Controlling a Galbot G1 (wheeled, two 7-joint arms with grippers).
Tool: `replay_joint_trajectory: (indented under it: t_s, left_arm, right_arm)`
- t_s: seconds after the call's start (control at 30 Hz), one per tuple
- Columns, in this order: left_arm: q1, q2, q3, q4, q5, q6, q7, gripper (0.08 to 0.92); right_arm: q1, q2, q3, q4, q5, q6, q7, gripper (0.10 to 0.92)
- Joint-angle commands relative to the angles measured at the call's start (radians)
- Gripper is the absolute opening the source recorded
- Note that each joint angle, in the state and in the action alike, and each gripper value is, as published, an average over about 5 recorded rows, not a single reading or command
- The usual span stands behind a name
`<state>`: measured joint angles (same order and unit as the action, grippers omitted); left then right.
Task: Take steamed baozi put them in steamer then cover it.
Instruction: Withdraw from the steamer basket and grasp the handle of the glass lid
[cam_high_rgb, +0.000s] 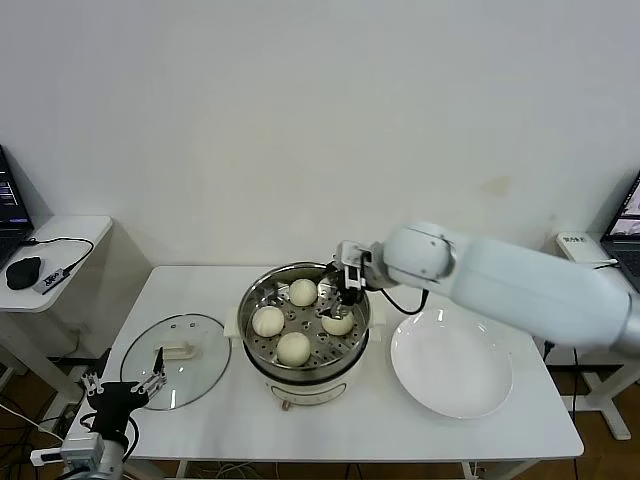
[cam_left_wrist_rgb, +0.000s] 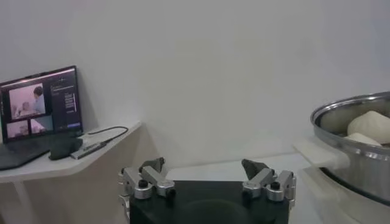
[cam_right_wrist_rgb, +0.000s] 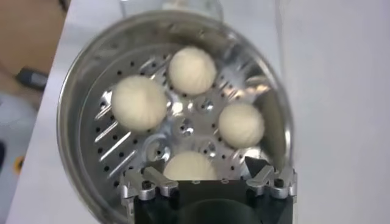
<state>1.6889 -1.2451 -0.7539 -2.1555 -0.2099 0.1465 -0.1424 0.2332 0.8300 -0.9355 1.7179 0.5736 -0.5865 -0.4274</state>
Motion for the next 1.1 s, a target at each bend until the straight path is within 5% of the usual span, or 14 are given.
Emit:
replay_joint_trajectory:
  t_s: [0.03, 0.5, 0.83, 1.1]
  left_arm:
    - [0.001, -0.004, 0.010, 0.026, 0.002, -0.037, 0.004, 0.823]
    - [-0.016, -0.004, 0.061, 0.123, 0.172, -0.107, 0.000, 0.823]
    - [-0.029, 0.073, 0.039, 0.270, 0.844, -0.215, 0.011, 0.823]
    - [-0.111, 0.151, 0.056, 0.445, 1.113, -0.249, 0.008, 0.823]
  right_arm:
    - [-0.790, -0.160, 0.687, 0.131, -0.175, 0.382, 0.413, 0.823]
    - [-1.590, 0.380, 1.588, 0.125, -0.398, 0.674, 0.198, 0.823]
    - [-1.777, 0.590, 1.766, 0.227, -0.440, 0.651, 0.194, 0.823]
    - [-1.840, 0.658, 1.811, 0.242, -0.464, 0.650, 0.229, 0.823]
